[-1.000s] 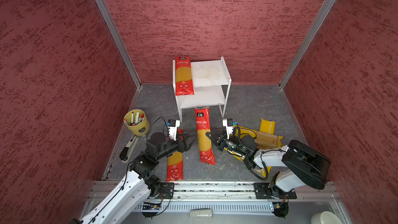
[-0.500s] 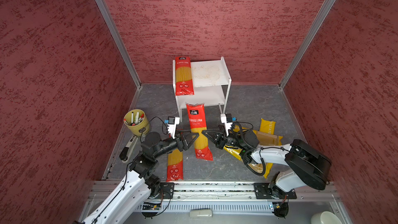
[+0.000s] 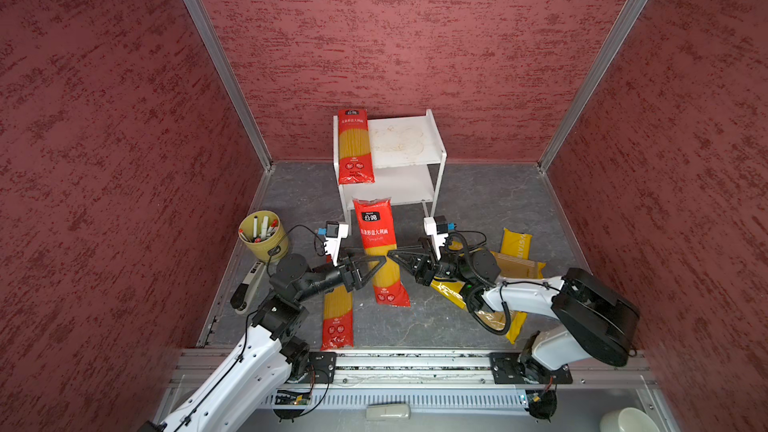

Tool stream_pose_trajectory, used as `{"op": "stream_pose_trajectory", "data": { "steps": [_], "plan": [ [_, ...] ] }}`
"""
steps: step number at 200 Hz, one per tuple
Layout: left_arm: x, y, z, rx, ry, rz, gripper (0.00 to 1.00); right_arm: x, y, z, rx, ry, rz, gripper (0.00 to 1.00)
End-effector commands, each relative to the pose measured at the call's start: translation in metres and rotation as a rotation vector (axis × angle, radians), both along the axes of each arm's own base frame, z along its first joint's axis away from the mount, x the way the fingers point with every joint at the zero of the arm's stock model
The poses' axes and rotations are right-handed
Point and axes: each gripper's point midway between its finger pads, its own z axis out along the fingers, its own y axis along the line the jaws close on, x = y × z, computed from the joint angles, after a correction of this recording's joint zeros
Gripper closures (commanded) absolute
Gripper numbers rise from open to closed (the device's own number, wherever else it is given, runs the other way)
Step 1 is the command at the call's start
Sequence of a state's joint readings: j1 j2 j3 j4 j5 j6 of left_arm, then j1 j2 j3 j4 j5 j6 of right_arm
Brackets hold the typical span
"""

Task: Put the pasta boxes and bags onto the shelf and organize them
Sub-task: 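Carry the bag with the right gripper onto the shelf top while left releases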

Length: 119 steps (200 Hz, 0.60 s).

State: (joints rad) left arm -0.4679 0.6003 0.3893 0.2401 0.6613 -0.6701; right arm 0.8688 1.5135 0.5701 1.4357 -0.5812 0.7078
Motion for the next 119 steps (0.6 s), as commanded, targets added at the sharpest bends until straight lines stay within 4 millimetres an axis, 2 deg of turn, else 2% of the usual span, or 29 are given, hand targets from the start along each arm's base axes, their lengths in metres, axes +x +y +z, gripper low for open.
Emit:
{"op": "stream_pose_trajectory", "data": {
  "steps": [1, 31, 75, 119],
  "plan": [
    [0.006, 0.001, 0.010, -0.021, -0.009, 0.013, 0.34, -0.014, -0.016, 0.058, 0.199, -0.133, 0.016, 1.00],
    [0.007, -0.001, 0.012, -0.035, -0.005, 0.006, 0.44, -0.005, -0.014, 0.059, 0.212, -0.078, 0.007, 1.00],
    [0.007, 0.000, 0.018, -0.043, -0.012, 0.012, 0.69, 0.006, -0.016, 0.058, 0.230, -0.005, -0.024, 1.00],
    [0.008, 0.002, 0.035, -0.050, -0.032, 0.026, 0.73, 0.016, -0.017, 0.049, 0.232, 0.062, -0.062, 0.82]
  ]
}}
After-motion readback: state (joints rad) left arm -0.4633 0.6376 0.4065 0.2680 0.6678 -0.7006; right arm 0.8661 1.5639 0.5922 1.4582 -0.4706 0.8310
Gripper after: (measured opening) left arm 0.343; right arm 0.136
